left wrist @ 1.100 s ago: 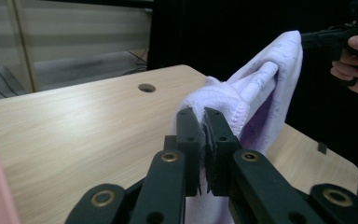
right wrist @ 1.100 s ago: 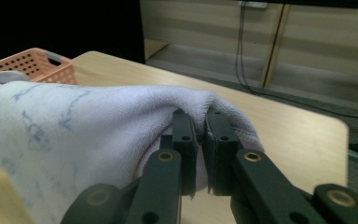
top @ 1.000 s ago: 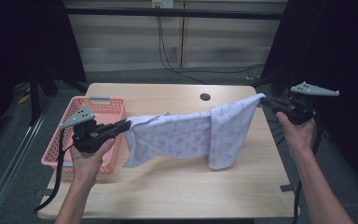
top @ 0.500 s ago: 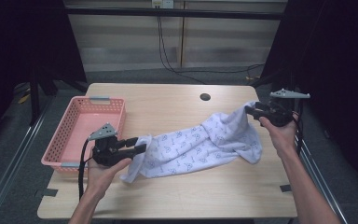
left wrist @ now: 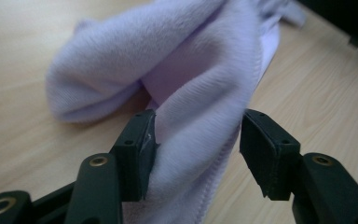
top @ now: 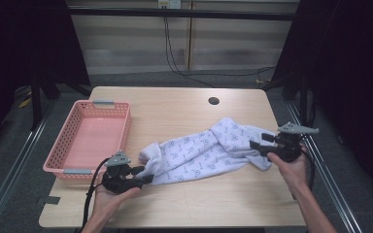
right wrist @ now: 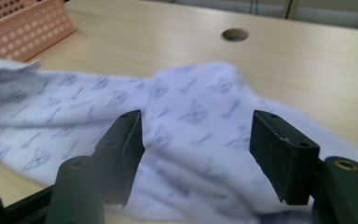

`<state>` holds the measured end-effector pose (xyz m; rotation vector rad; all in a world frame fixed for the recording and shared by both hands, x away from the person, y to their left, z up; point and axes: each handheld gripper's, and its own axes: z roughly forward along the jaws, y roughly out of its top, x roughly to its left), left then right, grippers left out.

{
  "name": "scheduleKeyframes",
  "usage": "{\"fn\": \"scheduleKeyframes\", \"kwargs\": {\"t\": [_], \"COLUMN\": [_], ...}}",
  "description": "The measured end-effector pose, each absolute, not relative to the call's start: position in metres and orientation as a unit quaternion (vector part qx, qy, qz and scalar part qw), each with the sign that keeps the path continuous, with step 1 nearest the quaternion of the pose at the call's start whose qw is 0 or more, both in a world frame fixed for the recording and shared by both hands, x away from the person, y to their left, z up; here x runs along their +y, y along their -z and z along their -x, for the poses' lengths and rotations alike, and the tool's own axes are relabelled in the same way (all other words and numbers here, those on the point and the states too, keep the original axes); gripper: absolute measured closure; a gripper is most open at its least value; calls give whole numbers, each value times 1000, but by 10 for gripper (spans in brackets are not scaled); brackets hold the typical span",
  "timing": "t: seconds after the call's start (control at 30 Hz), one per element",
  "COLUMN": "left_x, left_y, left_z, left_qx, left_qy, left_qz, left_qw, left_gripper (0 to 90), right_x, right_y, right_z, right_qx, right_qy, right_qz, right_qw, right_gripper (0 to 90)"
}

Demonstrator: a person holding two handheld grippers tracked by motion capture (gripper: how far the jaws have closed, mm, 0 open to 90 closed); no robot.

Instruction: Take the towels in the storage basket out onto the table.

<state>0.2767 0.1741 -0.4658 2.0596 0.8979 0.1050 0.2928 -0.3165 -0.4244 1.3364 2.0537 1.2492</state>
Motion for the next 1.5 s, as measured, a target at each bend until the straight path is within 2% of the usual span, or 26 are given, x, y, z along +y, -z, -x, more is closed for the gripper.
{"fn": "scheduleKeyframes", "kwargs": {"t": [0.13,0.2,0.4,0.57,0.73,0.77,0.83,0.87,0.93,1.0,1.13,1.2,1.27,1.33,1.4,1.5], "left_x": [172,168,140,121,100,96,91,89,87,88,98,103,107,110,111,112], "left_y": [481,485,487,484,479,477,475,473,469,465,457,457,460,463,466,468], "left_z": [-287,-288,-277,-274,-269,-269,-270,-271,-273,-275,-280,-283,-285,-287,-288,-289], "left_qx": [358,357,321,305,288,284,279,278,275,277,288,289,287,285,286,286], "left_qy": [-24,-20,-5,34,50,51,60,60,59,60,46,39,31,34,31,37], "left_qz": [-837,-842,-861,-850,-841,-840,-835,-833,-831,-823,-812,-816,-823,-826,-830,-830], "left_qw": [413,404,394,429,455,460,471,474,481,492,506,499,490,485,477,478], "left_gripper": [759,805,811,817,817,817,812,806,756,702,556,527,616,750,822,853], "right_x": [-295,-281,-247,-231,-213,-212,-213,-216,-223,-229,-250,-261,-270,-275,-279,-281], "right_y": [441,451,475,489,500,503,503,503,502,501,500,499,494,485,477,472], "right_z": [-274,-267,-265,-273,-280,-281,-283,-285,-292,-298,-314,-319,-316,-305,-291,-270], "right_qx": [747,764,796,813,833,835,836,834,827,826,813,804,794,788,784,784], "right_qy": [-452,-442,-428,-417,-396,-393,-385,-379,-371,-360,-353,-354,-367,-377,-391,-403], "right_qz": [-461,-447,-415,-398,-378,-377,-377,-386,-404,-414,-440,-453,-459,-457,-451,-442], "right_qw": [159,143,100,83,80,82,99,106,119,132,147,154,155,167,167,167], "right_gripper": [357,364,379,370,375,392,548,662,810,850,856,808,652,547,522,521]}}
